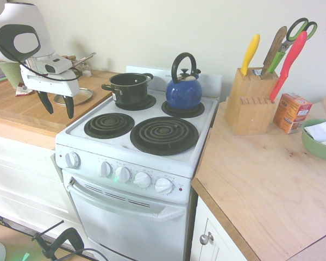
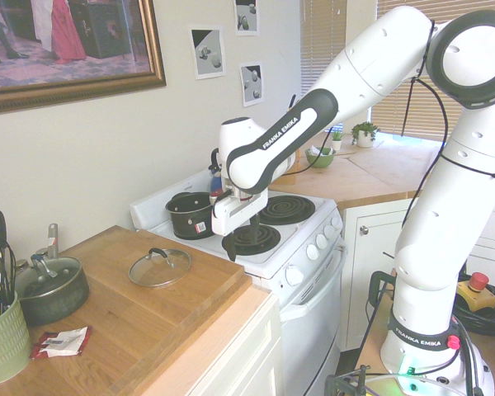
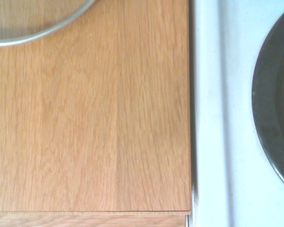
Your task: Cover the lid of the pot
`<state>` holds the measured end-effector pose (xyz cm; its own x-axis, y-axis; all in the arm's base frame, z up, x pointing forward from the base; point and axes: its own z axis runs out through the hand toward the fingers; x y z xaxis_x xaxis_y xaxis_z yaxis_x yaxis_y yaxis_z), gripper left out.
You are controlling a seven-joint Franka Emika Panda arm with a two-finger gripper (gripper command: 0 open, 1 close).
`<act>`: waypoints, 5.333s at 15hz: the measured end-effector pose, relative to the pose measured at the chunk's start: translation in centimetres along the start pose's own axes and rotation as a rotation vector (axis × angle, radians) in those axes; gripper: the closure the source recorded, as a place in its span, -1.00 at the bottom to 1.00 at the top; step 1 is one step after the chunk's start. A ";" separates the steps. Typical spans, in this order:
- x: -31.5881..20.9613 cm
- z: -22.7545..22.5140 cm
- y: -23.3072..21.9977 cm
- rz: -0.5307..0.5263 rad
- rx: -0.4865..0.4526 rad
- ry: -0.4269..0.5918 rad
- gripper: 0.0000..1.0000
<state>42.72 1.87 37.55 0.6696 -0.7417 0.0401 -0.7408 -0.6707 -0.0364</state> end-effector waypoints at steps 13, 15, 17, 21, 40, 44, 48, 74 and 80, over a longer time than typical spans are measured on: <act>2.8 -4.7 -14.7 -0.026 0.024 0.033 -1.00; 3.8 -4.2 -17.8 -0.032 0.018 0.031 -1.00; 4.2 -3.5 -20.7 -0.035 0.007 0.026 -1.00; 6.0 -1.2 -24.1 -0.008 -0.035 0.005 -1.00; 5.6 1.3 -25.1 0.016 -0.109 -0.041 1.00; 6.2 1.3 -25.0 0.033 -0.106 -0.040 1.00; 6.6 1.2 -24.9 0.047 -0.098 -0.042 1.00; 25.8 -11.9 -12.8 0.377 0.042 0.020 1.00; 28.8 -9.8 -14.2 0.387 0.026 0.010 1.00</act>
<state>72.01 -9.86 49.01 0.3397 -0.9401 0.0278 -0.9371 -0.3408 -0.0758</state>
